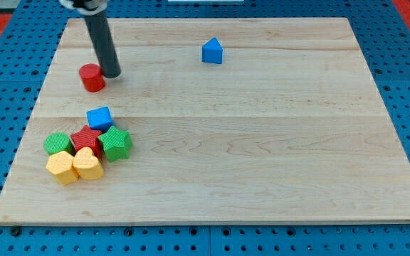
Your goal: Push the red circle into the green circle
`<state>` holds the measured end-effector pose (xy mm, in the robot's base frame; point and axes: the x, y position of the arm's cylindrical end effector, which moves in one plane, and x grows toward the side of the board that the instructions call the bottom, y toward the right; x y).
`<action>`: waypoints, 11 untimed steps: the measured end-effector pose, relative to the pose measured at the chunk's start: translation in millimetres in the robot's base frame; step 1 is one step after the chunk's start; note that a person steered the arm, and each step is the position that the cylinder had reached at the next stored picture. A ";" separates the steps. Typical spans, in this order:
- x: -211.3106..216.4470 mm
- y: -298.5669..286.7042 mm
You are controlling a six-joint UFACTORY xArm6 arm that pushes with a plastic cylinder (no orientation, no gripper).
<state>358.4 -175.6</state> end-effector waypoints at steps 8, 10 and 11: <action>65.8 -38.6; 47.0 -70.9; 74.5 -57.9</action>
